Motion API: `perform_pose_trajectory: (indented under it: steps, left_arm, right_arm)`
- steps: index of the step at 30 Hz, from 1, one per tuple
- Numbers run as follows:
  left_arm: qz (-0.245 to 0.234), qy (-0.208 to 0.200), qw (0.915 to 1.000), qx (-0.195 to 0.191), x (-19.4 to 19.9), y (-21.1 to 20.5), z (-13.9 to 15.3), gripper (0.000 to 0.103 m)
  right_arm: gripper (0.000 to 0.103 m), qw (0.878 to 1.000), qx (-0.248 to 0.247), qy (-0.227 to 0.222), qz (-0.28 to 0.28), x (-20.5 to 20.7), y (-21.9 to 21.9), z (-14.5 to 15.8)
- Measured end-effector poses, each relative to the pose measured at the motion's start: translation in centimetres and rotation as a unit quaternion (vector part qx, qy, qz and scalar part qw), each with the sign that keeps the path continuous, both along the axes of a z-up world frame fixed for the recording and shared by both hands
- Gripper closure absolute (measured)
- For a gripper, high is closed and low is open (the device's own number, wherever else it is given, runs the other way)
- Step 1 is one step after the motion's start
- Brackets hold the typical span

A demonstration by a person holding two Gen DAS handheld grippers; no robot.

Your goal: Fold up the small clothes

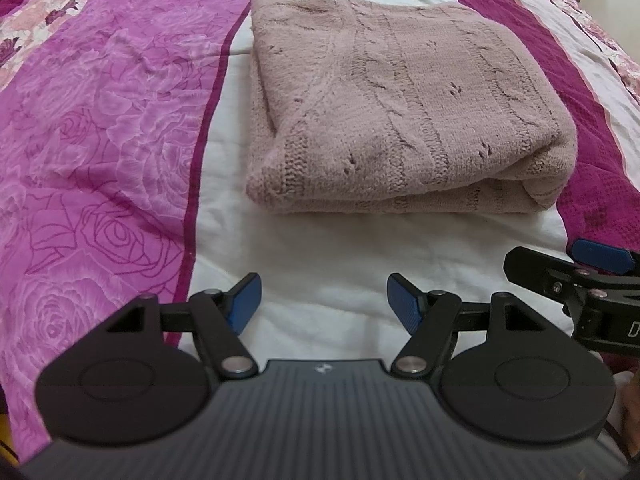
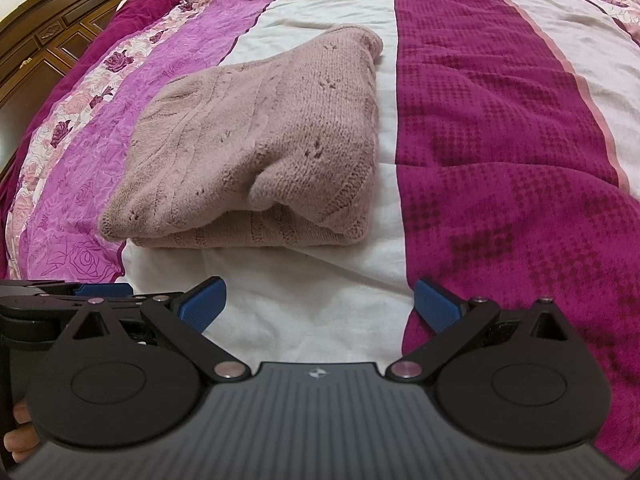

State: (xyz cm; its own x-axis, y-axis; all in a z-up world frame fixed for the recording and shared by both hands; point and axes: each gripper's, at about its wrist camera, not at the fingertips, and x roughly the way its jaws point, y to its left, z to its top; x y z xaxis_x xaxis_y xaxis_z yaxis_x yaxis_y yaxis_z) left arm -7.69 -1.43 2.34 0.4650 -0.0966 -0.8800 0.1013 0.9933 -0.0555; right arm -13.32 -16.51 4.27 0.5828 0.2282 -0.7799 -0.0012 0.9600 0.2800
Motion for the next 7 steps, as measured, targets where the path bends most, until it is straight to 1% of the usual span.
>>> perform_pose_trajectory:
  steps: [7]
  left_arm:
    - [0.001, 0.000, 1.0000, 0.001, 0.01, -0.07, 0.04, 0.032]
  right_arm:
    - [0.000, 1.000, 0.000, 0.000, 0.000, 0.02, -0.02, -0.02]
